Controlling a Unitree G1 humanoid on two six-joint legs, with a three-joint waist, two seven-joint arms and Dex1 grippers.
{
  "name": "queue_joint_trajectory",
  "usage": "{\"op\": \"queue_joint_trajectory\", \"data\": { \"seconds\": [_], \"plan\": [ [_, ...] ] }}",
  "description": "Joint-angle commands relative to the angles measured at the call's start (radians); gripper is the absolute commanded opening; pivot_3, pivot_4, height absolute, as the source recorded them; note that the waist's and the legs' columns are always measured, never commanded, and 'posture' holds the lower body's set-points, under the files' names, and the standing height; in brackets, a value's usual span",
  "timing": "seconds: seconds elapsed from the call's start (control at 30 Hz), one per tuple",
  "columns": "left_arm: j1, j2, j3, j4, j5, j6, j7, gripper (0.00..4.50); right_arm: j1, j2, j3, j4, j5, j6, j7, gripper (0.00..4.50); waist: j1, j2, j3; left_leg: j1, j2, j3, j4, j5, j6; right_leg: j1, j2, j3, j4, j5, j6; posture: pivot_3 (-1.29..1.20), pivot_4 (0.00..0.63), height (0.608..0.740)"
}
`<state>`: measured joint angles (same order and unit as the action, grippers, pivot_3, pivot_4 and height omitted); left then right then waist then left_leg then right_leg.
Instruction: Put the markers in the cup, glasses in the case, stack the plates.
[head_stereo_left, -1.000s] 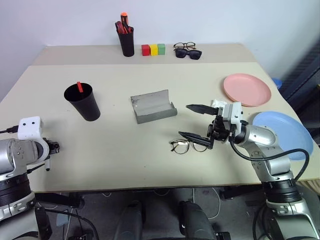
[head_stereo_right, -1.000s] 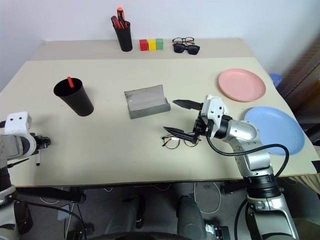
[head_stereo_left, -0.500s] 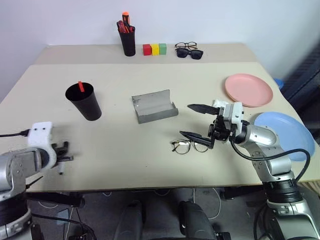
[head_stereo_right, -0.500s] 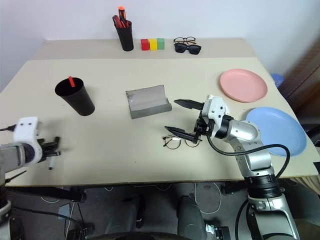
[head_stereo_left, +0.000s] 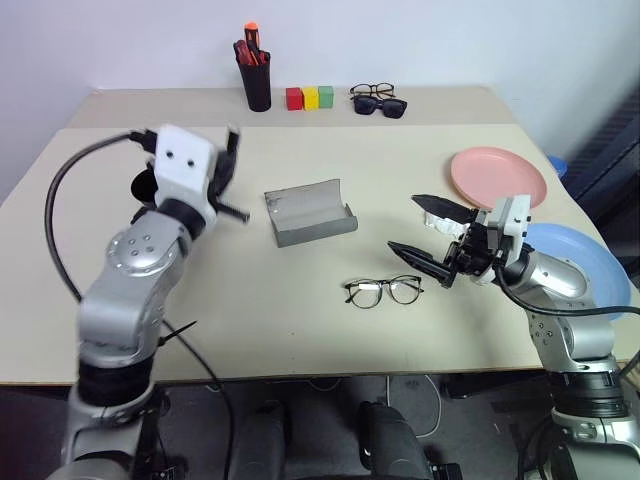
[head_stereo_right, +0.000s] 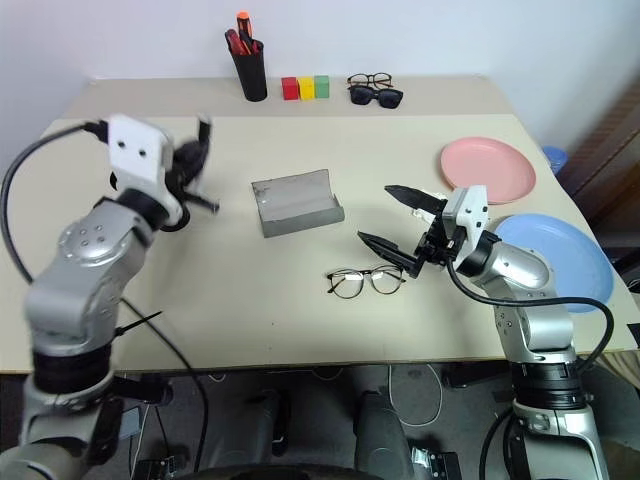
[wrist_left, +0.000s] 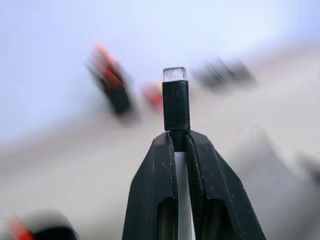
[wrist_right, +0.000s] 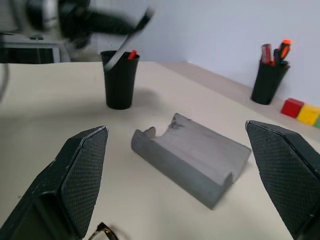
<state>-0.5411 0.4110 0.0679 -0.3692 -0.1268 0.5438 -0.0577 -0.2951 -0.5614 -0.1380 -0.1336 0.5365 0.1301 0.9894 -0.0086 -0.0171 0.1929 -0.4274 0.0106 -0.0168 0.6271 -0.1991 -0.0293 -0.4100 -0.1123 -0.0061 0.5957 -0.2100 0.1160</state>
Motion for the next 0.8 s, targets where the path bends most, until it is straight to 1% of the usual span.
{"op": "queue_joint_trajectory", "data": {
  "seconds": [0.03,0.17,0.37,0.53,0.7,0.77,0.8],
  "plan": [
    [-0.059,-0.021,0.005,0.214,0.177,-0.232,0.173,0.05,-0.012,0.009,-0.011,-0.04,0.026,-0.021,0.011,4.5,-0.001,0.0,0.0,0.001,0.0,0.0,0.0,0.0,0.0,0.0,0.0,0.0,0.001,0.0,0.0,0.0,0.15,0.74],
    [-0.123,-0.04,0.018,0.415,0.261,-0.377,0.294,0.05,-0.049,0.041,0.014,-0.035,0.043,-0.03,0.026,4.5,-0.001,0.0,0.0,0.0,0.0,0.0,0.001,0.0,0.0,0.0,0.001,0.0,0.002,0.0,0.001,0.0,0.15,0.74],
    [-0.155,-0.039,0.035,0.551,0.336,-0.485,0.411,0.05,-0.095,0.091,0.058,-0.015,0.028,-0.042,0.039,4.5,0.002,0.0,0.0,0.0,0.0,0.0,0.001,0.0,0.0,0.0,0.001,0.0,0.001,0.003,0.005,0.0,0.15,0.74],
    [-0.135,-0.049,0.052,0.558,0.33,-0.474,0.406,0.05,-0.104,0.109,0.073,-0.005,0.018,-0.051,0.04,4.5,0.002,0.0,0.0,0.0,0.0,0.0,0.001,0.0,0.0,0.0,0.001,0.0,0.002,0.003,0.006,0.0,0.15,0.74],
    [-0.071,-0.065,0.053,0.49,0.311,-0.445,0.364,0.05,-0.1,0.104,0.07,-0.002,0.016,-0.054,0.042,4.5,0.0,0.0,0.0,0.0,0.0,0.0,0.001,0.0,0.0,0.0,0.001,0.0,0.002,0.003,0.006,0.0,0.15,0.74],
    [-0.041,-0.073,0.051,0.453,0.306,-0.393,0.334,0.81,-0.097,0.1,0.068,-0.001,0.015,-0.055,0.043,4.5,-0.001,0.0,0.0,0.0,0.0,0.0,0.001,0.0,0.0,0.0,0.001,0.0,0.002,0.003,0.006,0.0,0.15,0.74],
    [-0.027,-0.078,0.05,0.436,0.3,-0.389,0.32,1.11,-0.095,0.099,0.067,-0.001,0.015,-0.056,0.042,4.5,-0.001,0.0,0.0,0.0,0.0,0.0,0.001,0.0,0.0,0.0,0.001,0.0,0.002,0.003,0.006,0.0,0.15,0.74]
  ]
}}
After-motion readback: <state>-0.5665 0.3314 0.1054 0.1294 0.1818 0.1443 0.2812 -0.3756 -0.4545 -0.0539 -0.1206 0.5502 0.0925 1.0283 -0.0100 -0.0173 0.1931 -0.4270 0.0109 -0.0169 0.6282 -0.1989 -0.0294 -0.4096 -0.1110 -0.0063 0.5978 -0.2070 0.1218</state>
